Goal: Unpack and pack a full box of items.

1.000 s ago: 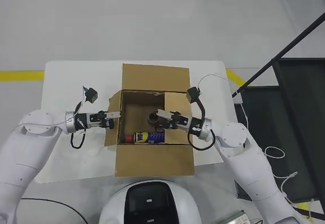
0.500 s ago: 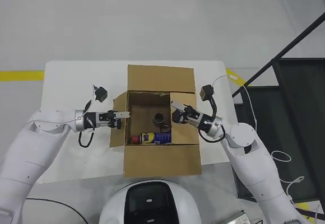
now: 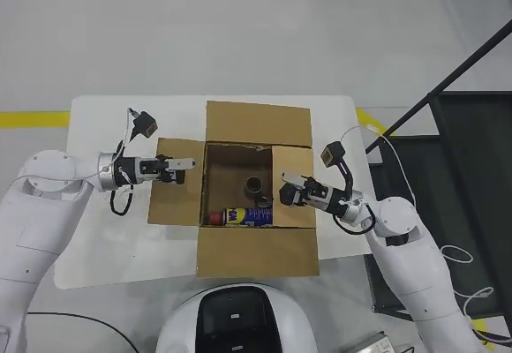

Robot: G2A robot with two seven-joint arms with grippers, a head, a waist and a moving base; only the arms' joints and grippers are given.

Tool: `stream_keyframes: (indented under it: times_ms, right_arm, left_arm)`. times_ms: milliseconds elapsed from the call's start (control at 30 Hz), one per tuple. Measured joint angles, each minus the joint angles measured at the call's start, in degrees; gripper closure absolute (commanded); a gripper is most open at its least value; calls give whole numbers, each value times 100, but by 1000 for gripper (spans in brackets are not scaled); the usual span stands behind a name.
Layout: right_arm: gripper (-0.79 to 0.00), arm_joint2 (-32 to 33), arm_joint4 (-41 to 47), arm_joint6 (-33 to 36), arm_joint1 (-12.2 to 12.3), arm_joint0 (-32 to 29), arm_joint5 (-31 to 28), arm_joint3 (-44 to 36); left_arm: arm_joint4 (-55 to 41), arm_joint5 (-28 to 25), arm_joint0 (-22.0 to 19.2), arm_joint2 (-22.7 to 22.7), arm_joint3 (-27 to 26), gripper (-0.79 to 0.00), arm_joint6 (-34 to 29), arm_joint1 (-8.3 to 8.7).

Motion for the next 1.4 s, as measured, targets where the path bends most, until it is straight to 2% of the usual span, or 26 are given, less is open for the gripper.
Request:
stream_keyframes:
  times_ms: [133,300,467,667,1233,1333,1400]
  right_arm:
    - [-785,273,174,49,44,-216,-48,-47]
    - [-785,649,547,198,96,-479,-183,19]
    - [-785,902,921,293,125,-622,-321,156]
    - [-785,839,1190,506,129,-537,-315,352]
    - [-785,828,1158,447,129,-543,-268,319]
    - [-785,837,1102,413,147,-557,-79,243]
    - [-785,929,1114,553,175,-626,39,220]
  left_arm:
    - [124,190,-171,242,-283,-785,79,-89]
    - [193,335,-613,917,-190,-785,181,-358]
    - [226,336,-1080,1665,190,-785,447,-731]
    - [-56,211,-1481,2229,834,-785,651,-1147]
    - [-50,237,-1458,2217,844,-785,724,-1160]
    - [-242,435,-1369,2223,814,-785,987,-1228]
    - [-342,521,-1390,2352,897,-785,1095,-1343]
